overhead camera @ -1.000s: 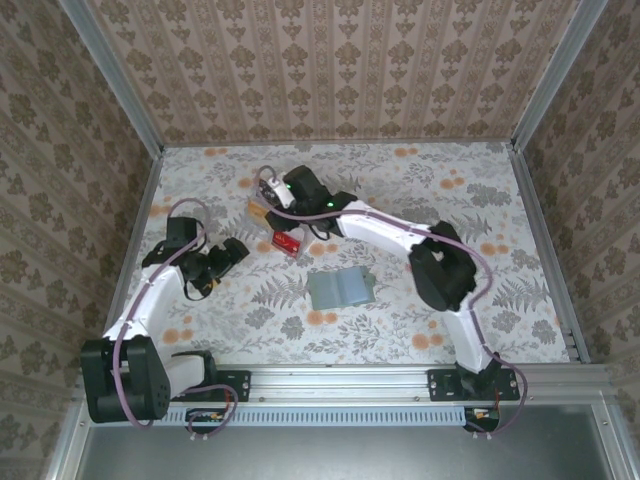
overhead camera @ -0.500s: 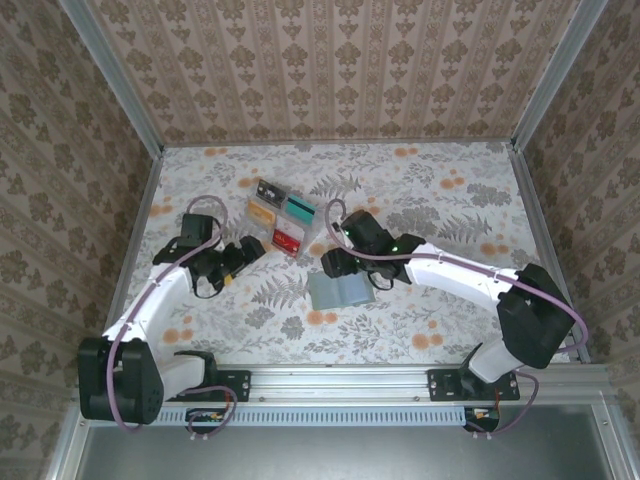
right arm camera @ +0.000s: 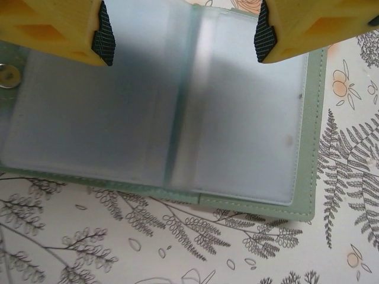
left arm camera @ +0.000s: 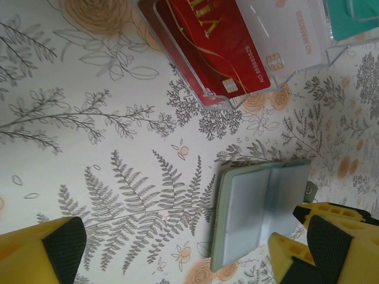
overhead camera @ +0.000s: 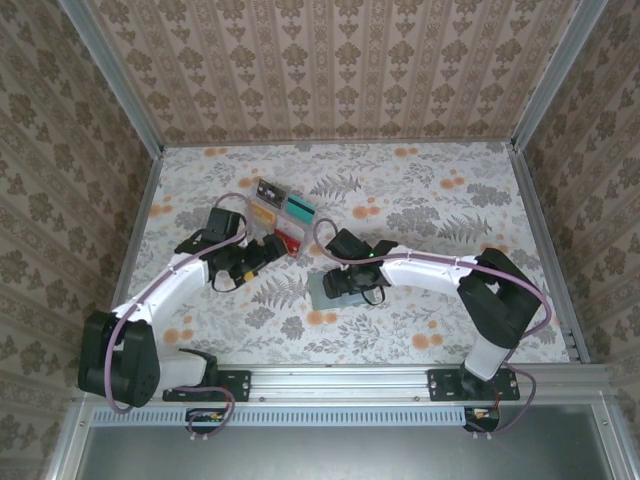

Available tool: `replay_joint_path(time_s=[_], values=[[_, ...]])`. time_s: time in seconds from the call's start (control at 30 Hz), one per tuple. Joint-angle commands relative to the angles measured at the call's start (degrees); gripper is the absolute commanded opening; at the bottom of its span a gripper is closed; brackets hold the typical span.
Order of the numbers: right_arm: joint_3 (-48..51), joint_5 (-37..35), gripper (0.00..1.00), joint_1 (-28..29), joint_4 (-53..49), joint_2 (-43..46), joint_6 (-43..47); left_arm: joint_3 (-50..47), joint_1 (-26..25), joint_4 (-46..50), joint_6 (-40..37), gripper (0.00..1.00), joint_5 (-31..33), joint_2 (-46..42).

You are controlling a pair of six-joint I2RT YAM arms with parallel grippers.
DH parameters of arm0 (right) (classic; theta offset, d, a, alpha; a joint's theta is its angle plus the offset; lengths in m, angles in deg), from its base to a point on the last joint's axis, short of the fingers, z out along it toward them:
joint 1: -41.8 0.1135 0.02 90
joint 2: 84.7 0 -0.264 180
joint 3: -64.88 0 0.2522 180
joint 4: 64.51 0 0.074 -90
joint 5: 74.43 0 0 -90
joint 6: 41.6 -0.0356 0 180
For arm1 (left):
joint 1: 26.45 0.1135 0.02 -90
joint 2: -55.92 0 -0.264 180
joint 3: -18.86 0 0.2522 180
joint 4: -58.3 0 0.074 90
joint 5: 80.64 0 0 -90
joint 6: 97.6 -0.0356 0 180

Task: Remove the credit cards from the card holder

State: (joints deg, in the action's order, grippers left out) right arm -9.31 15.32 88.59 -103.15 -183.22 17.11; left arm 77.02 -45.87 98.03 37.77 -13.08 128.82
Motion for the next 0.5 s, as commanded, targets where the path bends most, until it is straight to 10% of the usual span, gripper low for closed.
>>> replay_joint_path(time_s=[0.0,0.47], values=[[-2.45,-3.46,0.66,0.23,-3.95,-2.62,0.17,1.30,-1.09,-1.30,2.22,0.97,0.86,1.47],[-3.07,-8.30,0.51,0.25,-8.78,-9.67,-0.94,2.02,-10.28,-6.62,6.36,0.50,-3.57,8.00]])
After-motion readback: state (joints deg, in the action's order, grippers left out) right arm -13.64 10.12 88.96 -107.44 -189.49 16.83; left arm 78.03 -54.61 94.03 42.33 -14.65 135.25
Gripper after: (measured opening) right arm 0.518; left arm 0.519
